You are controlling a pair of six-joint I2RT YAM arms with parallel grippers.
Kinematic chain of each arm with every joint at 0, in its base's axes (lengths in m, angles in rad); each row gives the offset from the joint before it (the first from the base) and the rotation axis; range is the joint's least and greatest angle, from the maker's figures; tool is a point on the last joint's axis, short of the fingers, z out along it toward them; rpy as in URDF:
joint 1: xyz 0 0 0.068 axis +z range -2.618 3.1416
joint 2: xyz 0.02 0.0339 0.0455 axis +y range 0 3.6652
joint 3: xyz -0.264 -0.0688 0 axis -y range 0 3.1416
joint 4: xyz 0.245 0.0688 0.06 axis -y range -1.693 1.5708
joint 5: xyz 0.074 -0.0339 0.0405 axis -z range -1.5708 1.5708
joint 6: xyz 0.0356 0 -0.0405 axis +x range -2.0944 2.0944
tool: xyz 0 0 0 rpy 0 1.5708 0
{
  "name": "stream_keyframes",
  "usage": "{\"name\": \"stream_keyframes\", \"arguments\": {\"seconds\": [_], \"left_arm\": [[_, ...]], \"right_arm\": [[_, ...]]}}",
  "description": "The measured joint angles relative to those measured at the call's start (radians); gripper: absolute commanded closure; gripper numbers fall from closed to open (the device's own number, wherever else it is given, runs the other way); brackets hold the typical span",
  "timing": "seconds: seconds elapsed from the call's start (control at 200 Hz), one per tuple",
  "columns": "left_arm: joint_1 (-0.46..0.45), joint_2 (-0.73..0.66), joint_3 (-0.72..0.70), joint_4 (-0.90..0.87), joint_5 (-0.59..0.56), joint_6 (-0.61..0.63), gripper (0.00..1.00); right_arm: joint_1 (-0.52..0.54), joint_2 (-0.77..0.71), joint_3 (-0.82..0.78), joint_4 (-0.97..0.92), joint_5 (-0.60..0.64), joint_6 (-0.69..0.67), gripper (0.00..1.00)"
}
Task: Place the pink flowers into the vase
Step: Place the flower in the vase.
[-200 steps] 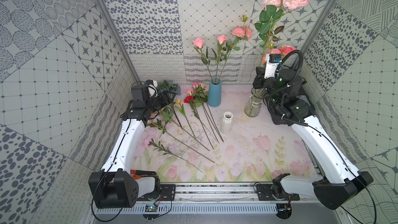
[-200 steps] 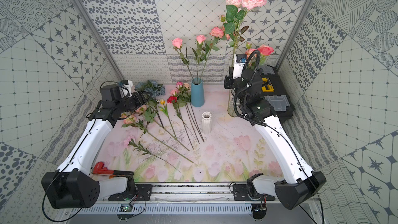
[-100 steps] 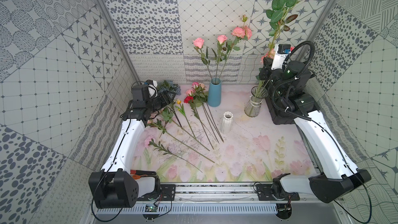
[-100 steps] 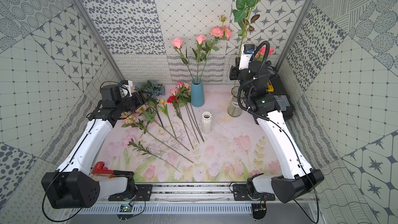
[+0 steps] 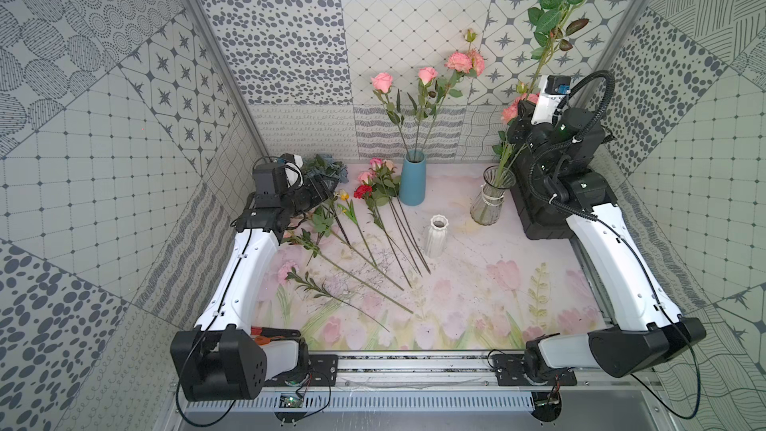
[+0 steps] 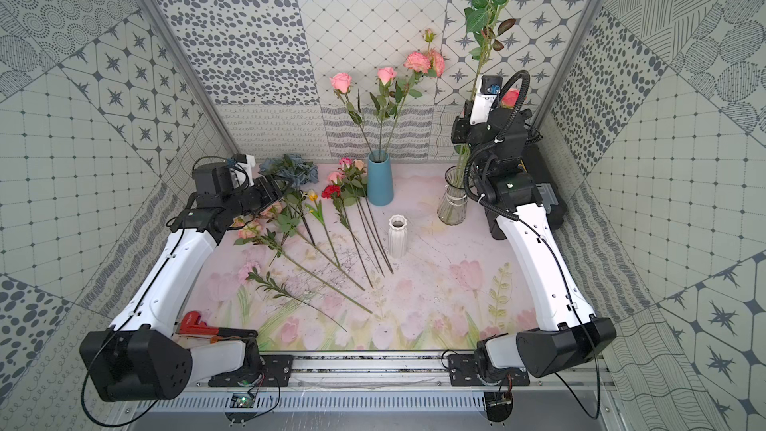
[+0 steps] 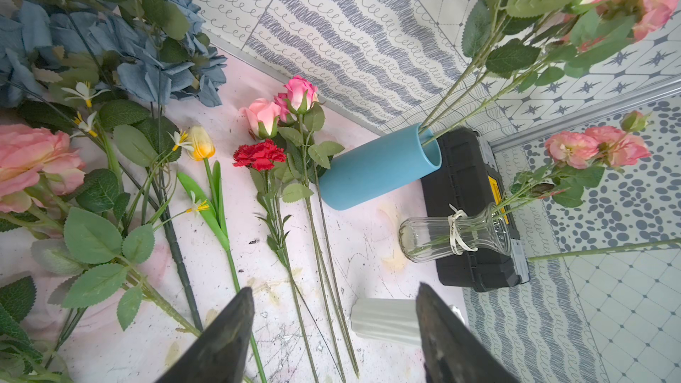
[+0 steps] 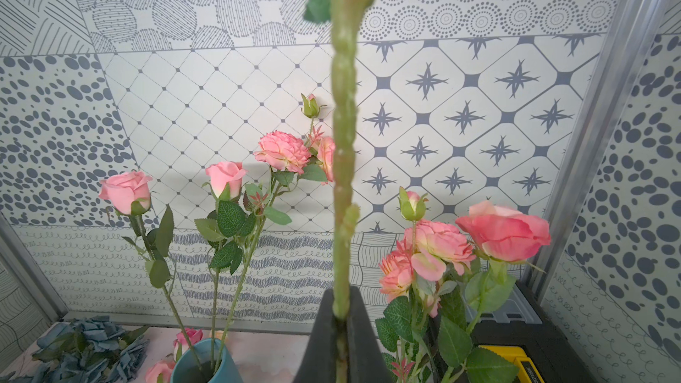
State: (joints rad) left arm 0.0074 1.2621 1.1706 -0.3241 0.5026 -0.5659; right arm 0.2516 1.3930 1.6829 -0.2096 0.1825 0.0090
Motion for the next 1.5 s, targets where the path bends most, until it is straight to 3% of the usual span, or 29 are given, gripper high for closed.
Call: {"name": "stream_keyframes", "arguments": {"seconds": [1.501], "left_arm": [[0.004, 0.004, 0.000, 0.000, 0.016, 0.000, 0.31]], "right_arm": [[-0.104, 0.069, -0.183, 0.151, -0.109, 0.003, 1.00]]}}
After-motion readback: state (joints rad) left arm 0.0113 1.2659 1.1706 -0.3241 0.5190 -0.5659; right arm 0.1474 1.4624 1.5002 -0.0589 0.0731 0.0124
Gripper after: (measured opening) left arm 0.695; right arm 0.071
